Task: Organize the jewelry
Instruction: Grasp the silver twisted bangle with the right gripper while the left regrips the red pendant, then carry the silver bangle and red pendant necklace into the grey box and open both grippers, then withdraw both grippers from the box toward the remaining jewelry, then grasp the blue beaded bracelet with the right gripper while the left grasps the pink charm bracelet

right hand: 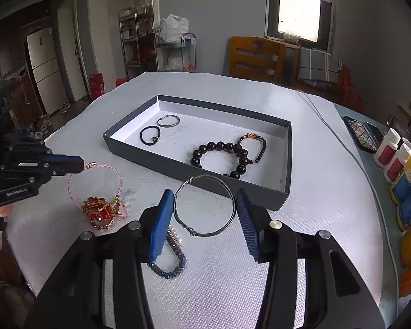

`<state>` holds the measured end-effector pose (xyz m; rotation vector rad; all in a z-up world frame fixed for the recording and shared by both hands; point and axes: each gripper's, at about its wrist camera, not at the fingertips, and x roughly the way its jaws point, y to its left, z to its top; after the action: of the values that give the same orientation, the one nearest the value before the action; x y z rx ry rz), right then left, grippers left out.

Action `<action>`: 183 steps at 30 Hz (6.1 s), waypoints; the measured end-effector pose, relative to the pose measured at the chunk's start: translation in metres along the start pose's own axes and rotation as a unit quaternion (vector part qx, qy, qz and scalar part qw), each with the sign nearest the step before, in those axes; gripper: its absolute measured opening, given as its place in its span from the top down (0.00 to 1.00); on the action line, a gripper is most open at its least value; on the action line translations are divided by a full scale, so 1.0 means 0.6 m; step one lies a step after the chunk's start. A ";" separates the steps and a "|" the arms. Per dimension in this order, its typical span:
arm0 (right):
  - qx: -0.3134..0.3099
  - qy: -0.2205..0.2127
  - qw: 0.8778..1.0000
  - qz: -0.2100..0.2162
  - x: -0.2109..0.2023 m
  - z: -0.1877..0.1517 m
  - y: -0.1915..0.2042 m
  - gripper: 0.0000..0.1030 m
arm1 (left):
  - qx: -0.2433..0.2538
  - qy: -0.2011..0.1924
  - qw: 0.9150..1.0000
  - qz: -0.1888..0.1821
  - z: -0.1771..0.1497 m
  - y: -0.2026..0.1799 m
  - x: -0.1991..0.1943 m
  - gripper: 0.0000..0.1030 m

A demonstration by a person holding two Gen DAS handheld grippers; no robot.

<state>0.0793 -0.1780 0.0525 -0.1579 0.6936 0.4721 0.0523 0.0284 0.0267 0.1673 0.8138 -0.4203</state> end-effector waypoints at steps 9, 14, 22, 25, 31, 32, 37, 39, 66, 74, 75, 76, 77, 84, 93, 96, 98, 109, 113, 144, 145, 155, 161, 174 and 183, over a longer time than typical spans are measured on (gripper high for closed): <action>0.005 0.003 1.000 0.000 0.004 -0.007 -0.006 0.54 | -0.010 -0.007 1.000 -0.010 -0.016 0.002 -0.008 0.52; 0.004 0.004 1.000 0.003 0.004 -0.008 -0.004 0.54 | 0.040 0.022 0.999 -0.025 -0.027 -0.044 0.014 0.53; 0.004 0.006 1.000 0.002 0.004 -0.009 -0.005 0.54 | 0.030 0.046 0.998 -0.029 -0.043 -0.040 0.043 0.73; 0.005 0.005 1.000 0.002 0.004 -0.009 -0.004 0.54 | 0.035 0.043 0.998 -0.028 -0.041 -0.044 0.039 0.86; 0.001 0.002 1.000 0.004 -0.002 -0.010 -0.003 0.54 | 0.034 0.012 0.999 -0.027 -0.026 -0.044 0.006 0.89; 0.002 0.001 1.000 0.004 -0.003 -0.009 -0.004 0.54 | 0.034 0.005 0.999 -0.027 -0.022 -0.045 -0.001 0.89; 0.003 -0.002 1.000 0.003 -0.007 -0.009 -0.005 0.54 | 0.040 -0.025 0.999 -0.026 -0.002 -0.049 -0.036 0.89; 0.003 -0.003 1.000 0.003 -0.008 -0.009 -0.005 0.54 | 0.040 -0.036 0.998 -0.022 0.006 -0.049 -0.048 0.89; 0.044 0.026 0.998 -0.032 0.206 0.165 -0.072 0.54 | -0.044 -0.028 0.998 0.020 0.210 0.079 0.151 0.88; 0.046 0.102 0.993 -0.029 0.295 0.174 -0.065 0.54 | -0.058 0.027 0.998 0.003 0.180 0.090 0.217 0.88; 0.039 0.106 0.993 -0.031 0.299 0.173 -0.060 0.54 | -0.059 0.029 0.998 0.002 0.177 0.090 0.219 0.88; 0.035 0.108 0.993 -0.032 0.302 0.172 -0.057 0.54 | -0.060 0.031 0.998 -0.001 0.176 0.092 0.222 0.88; 0.033 0.107 0.993 -0.033 0.303 0.170 -0.056 0.54 | -0.061 0.033 0.998 -0.002 0.174 0.094 0.225 0.88; 0.013 0.109 0.993 -0.043 0.304 0.166 -0.042 0.54 | -0.058 0.044 0.997 0.003 0.169 0.095 0.237 0.87; 0.025 0.103 0.994 -0.037 0.299 0.165 -0.049 0.53 | -0.056 0.044 0.997 0.003 0.169 0.097 0.239 0.65; 0.039 0.090 0.995 -0.033 0.289 0.169 -0.061 0.38 | -0.055 0.040 0.998 0.004 0.169 0.096 0.234 0.61; 0.048 0.082 0.995 -0.030 0.280 0.172 -0.068 0.36 | -0.054 0.039 0.998 0.007 0.169 0.097 0.231 0.61; 0.075 0.022 0.997 -0.015 0.183 0.185 -0.090 0.21 | -0.045 0.015 0.998 0.040 0.185 0.083 0.171 0.43; 0.065 -0.010 0.998 -0.018 0.119 0.183 -0.086 0.14 | -0.055 -0.003 0.997 0.045 0.186 0.081 0.125 0.20; 0.033 0.018 0.999 0.007 0.011 -0.086 -0.014 0.05 | -0.048 0.026 0.996 0.067 -0.058 0.030 0.014 0.06; 0.028 0.020 0.999 0.008 0.011 -0.091 -0.008 0.05 | -0.050 0.027 0.996 0.062 -0.061 0.029 0.016 0.06; 0.002 0.029 0.999 0.041 0.014 -0.101 0.025 0.05 | -0.059 0.024 0.996 0.060 -0.051 0.033 0.028 0.06; 0.002 0.041 0.998 0.057 0.018 -0.104 0.026 0.05 | -0.054 0.031 0.995 0.073 -0.048 0.035 0.040 0.09; -0.021 0.044 0.997 0.066 0.019 -0.103 0.040 0.08 | -0.056 0.030 0.996 0.064 -0.039 0.040 0.046 0.28; 0.003 0.048 0.997 0.057 0.025 -0.096 0.023 0.43 | -0.049 0.040 0.997 0.053 -0.040 0.036 0.055 0.58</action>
<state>0.0498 -0.1774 -0.0011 -0.1368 0.8003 0.5751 0.0656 0.0454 -0.0144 0.1368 0.8985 -0.2748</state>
